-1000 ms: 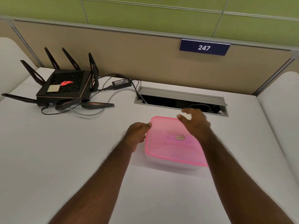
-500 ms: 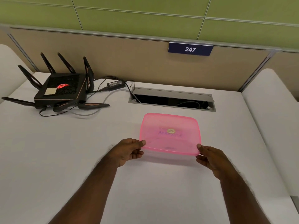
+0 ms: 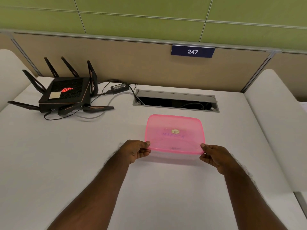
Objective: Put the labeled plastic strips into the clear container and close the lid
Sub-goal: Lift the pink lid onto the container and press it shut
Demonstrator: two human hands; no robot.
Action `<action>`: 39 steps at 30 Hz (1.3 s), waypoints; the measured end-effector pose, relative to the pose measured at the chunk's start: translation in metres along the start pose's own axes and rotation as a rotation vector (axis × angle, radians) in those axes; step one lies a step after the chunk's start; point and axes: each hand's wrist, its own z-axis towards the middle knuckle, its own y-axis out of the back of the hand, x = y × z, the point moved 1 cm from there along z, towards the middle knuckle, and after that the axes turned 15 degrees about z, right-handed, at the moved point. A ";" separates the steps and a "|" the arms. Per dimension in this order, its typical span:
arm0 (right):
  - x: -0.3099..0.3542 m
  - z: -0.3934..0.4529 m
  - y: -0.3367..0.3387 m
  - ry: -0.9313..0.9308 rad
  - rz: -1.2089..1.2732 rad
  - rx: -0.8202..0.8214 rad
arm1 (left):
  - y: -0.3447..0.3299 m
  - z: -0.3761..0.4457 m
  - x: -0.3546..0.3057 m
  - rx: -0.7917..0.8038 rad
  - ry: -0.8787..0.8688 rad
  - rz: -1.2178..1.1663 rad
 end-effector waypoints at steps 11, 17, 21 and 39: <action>-0.001 -0.008 -0.005 0.039 0.032 -0.018 | 0.000 -0.002 -0.004 0.014 -0.019 0.055; -0.009 -0.023 -0.010 0.079 0.026 -0.010 | 0.017 -0.014 0.002 0.004 -0.107 0.107; -0.028 -0.043 -0.016 0.100 -0.036 0.026 | 0.042 -0.034 0.021 0.004 -0.139 0.175; -0.108 -0.141 -0.038 0.120 -0.171 -0.014 | 0.107 -0.106 0.124 -0.022 -0.129 0.329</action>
